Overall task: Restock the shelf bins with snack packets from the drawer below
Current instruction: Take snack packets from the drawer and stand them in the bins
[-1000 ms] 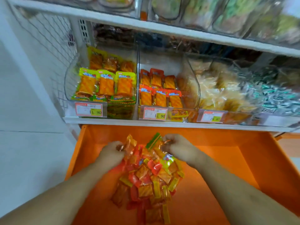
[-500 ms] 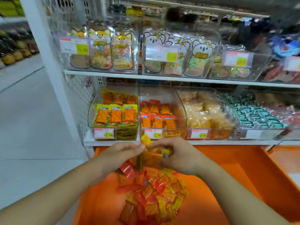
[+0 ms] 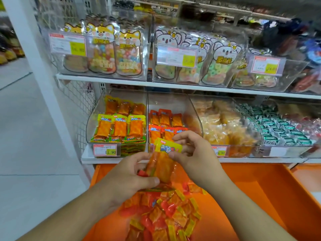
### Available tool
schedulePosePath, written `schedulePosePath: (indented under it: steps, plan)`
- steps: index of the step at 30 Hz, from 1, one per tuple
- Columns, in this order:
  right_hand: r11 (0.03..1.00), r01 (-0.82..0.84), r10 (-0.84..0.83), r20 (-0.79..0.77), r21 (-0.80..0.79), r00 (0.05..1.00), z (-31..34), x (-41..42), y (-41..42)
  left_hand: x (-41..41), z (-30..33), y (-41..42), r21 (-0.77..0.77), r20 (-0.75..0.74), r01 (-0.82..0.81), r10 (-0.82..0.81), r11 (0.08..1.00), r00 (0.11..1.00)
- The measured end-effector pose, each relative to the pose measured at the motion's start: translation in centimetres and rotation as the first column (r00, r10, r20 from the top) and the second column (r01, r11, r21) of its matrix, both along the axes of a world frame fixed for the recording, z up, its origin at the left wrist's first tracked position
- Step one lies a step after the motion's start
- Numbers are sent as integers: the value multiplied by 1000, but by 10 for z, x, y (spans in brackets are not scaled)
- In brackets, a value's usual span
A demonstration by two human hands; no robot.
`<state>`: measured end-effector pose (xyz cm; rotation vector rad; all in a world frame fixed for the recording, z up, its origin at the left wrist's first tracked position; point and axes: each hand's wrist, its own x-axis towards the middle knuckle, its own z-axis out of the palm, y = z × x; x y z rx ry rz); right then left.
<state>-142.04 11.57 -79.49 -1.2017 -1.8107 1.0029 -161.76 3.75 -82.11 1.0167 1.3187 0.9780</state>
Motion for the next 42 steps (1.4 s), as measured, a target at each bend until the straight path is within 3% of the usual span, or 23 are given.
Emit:
schedulePosePath:
  steps: [6,10,14,18,23,30,36,42]
  plan:
    - [997,65,-65,-18,33,998,-11,-9,-1,-2,3,4,125,-101,-123,136,984,986]
    - [991,2,-9,-57,-134,998,-13,-18,-14,0,6,1,126,-118,-203,217,971,969]
    - [995,-36,33,-35,-95,999,-12,-24,-20,-1,7,-5,131,-208,-268,290,955,934]
    - [968,-167,149,-111,-186,983,-12,-35,-25,-9,10,-10,134,-226,-336,359,932,906]
    - [980,-132,115,-119,-150,986,-5,-55,-24,-42,21,-11,146,-295,-409,434,901,851]
    - [987,-161,161,-19,-23,987,8,-132,24,-108,42,-4,235,-448,-502,551,832,704]
    - [982,-189,191,72,-29,979,-11,-210,70,-153,51,2,282,-532,-526,587,802,610]
    - [953,-251,144,472,171,870,-25,-231,74,-171,47,2,266,-519,-522,577,810,631]
